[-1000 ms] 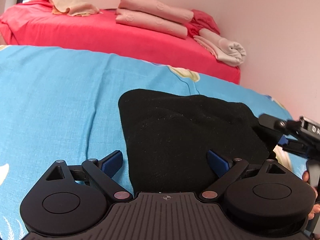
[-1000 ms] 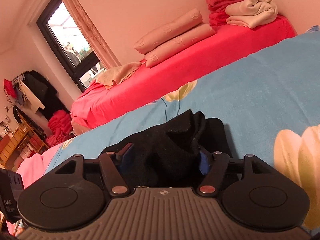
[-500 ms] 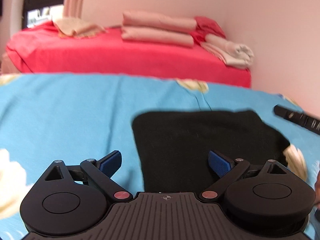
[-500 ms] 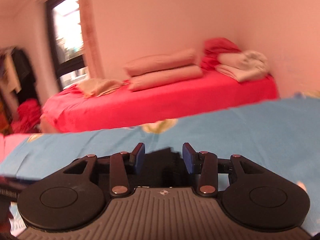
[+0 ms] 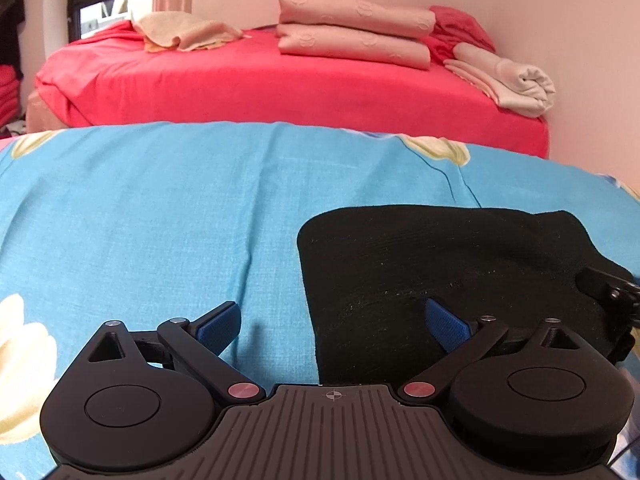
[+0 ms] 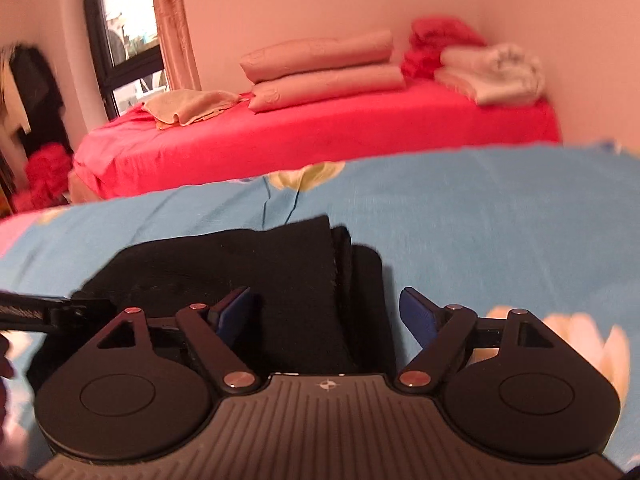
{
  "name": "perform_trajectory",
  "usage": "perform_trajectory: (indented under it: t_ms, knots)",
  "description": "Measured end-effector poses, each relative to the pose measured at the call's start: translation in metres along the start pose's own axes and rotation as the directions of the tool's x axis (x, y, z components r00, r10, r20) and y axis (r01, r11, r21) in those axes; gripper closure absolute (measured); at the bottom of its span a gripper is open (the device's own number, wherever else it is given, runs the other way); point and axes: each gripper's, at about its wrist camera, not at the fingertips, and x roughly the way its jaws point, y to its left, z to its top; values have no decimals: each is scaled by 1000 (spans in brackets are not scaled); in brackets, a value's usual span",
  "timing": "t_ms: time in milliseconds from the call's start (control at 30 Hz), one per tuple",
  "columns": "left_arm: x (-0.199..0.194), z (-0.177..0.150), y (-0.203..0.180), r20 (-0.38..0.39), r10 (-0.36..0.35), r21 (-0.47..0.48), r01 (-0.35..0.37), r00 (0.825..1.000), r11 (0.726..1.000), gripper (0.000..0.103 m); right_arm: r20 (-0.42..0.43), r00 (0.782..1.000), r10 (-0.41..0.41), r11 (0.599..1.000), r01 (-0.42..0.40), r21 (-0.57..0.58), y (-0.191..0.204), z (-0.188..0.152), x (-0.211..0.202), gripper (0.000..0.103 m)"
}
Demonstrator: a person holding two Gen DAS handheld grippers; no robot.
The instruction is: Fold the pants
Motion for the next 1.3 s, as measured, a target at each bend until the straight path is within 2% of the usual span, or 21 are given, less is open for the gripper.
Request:
perform_trajectory:
  t_ms: [133, 400, 467, 533, 567, 633, 667, 767, 800, 833, 867, 900, 933, 967, 1033, 1133, 1300]
  knots:
    - [-2, -1, -5, 3, 12, 21, -12, 1000, 1000, 0, -65, 995, 73, 992, -66, 109, -14, 3, 0, 12]
    - [0, 3, -4, -8, -3, 37, 4, 1000, 999, 0, -128, 976, 177, 962, -144, 234, -34, 3, 2, 10]
    - [1, 4, -2, -16, -21, 35, 22, 1000, 999, 0, -148, 967, 207, 954, -166, 248, -36, 5, 3, 8]
    - [3, 5, 2, -39, -69, 25, 70, 997, 997, 0, -163, 960, 230, 951, -185, 248, -37, 6, 1, 5]
    - [6, 5, 4, -64, -117, 18, 119, 991, 993, 0, -171, 955, 242, 949, -196, 247, -37, 6, 1, 4]
    - [16, 5, 11, -132, -257, -20, 256, 957, 966, 0, -180, 950, 257, 946, -209, 248, -38, 6, 1, 2]
    - [21, 4, 14, -150, -296, -54, 291, 943, 955, 0, -184, 947, 264, 945, -216, 246, -38, 7, 2, 0]
    - [30, 2, 21, -150, -348, -104, 335, 926, 937, 0, -184, 946, 268, 947, -224, 229, -36, 6, 6, 0]
    - [30, 2, 20, -147, -351, -101, 339, 925, 935, 0, -177, 949, 262, 949, -220, 227, -35, 6, 7, 1]
    - [30, 2, 18, -144, -352, -96, 341, 925, 935, 0, -168, 956, 240, 955, -201, 220, -34, 5, 8, 10]
    - [28, 2, 15, -141, -377, -100, 366, 915, 925, 0, -164, 963, 212, 964, -178, 199, -30, 4, 6, 24]
    - [25, 2, 12, -139, -387, -110, 374, 911, 921, 0, -153, 967, 206, 967, -176, 186, -26, 3, 1, 29]
    - [17, 2, 8, -124, -366, -97, 355, 923, 930, 0, -138, 968, 209, 966, -183, 180, -22, 3, -6, 43]
    - [8, 2, 3, -109, -345, -69, 340, 932, 938, 0, -129, 969, 210, 967, -186, 174, -18, 4, -12, 48]
    - [-16, 3, -8, -81, -318, -15, 318, 945, 948, 0, -108, 971, 214, 965, -193, 179, -14, 6, -30, 49]
    - [-59, 2, -20, -57, -325, 31, 327, 944, 944, 0, -101, 963, 251, 960, -234, 155, -5, 10, -64, 49]
    - [-128, -17, -33, -32, -281, 81, 283, 959, 956, 0, -111, 954, 280, 958, -271, 92, 12, 6, -130, 49]
